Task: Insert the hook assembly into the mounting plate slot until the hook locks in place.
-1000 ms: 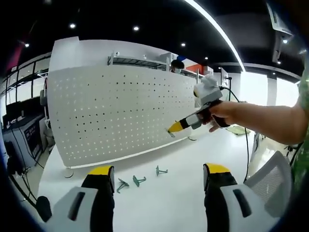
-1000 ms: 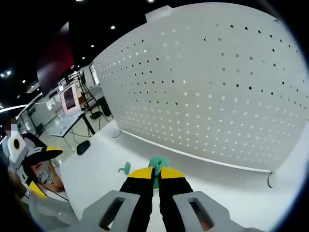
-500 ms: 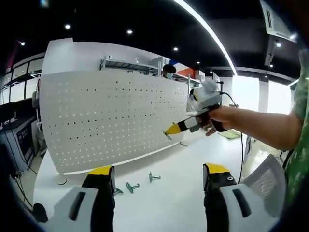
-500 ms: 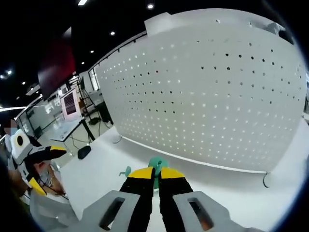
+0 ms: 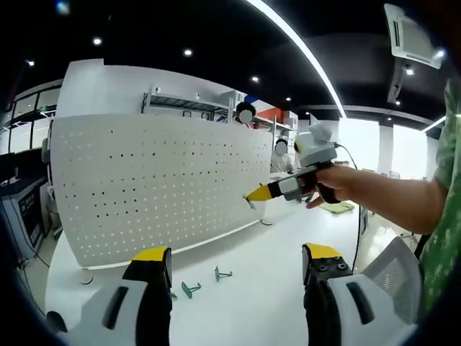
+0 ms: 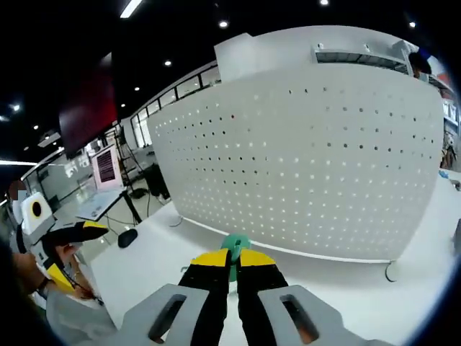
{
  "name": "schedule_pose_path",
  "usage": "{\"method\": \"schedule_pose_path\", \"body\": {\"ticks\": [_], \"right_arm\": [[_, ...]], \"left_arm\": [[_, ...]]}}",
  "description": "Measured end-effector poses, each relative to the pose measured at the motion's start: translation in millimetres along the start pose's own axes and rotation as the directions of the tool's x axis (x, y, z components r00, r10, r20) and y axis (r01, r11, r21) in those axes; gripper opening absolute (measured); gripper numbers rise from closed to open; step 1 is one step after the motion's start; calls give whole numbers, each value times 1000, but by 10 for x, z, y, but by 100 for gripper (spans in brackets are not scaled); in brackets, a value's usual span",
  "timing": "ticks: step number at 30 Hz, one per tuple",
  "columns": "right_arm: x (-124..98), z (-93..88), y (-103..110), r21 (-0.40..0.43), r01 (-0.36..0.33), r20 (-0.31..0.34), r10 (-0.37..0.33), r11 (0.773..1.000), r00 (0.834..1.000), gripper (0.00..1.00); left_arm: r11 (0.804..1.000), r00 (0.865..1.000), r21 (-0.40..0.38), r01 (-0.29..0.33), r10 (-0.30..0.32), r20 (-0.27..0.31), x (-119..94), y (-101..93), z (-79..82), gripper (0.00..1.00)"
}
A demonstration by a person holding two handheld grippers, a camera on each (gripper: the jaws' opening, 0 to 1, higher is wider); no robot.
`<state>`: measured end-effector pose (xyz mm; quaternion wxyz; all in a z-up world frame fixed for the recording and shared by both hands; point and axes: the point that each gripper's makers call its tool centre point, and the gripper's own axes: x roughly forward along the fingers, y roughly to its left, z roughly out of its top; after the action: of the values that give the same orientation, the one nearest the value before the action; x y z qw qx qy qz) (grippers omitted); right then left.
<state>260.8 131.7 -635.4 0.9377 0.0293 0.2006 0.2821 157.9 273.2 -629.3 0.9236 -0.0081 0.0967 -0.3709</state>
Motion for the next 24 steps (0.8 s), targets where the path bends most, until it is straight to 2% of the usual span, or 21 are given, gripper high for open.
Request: {"method": "schedule_pose_path", "body": {"ticks": [9, 15, 24], "right_arm": [[-174, 162, 11, -24, 25, 73, -23, 999, 997, 2], [-267, 240, -43, -102, 95, 115, -83, 990, 990, 2], [-353, 350, -74, -181, 160, 163, -131, 970, 978, 2]], "left_arm": [[1000, 1000, 7, 22, -22, 14, 33, -67, 82, 76], [999, 999, 12, 33, -33, 16, 44, -102, 97, 76], [999, 999, 14, 38, -38, 22, 50, -119, 127, 76]]}}
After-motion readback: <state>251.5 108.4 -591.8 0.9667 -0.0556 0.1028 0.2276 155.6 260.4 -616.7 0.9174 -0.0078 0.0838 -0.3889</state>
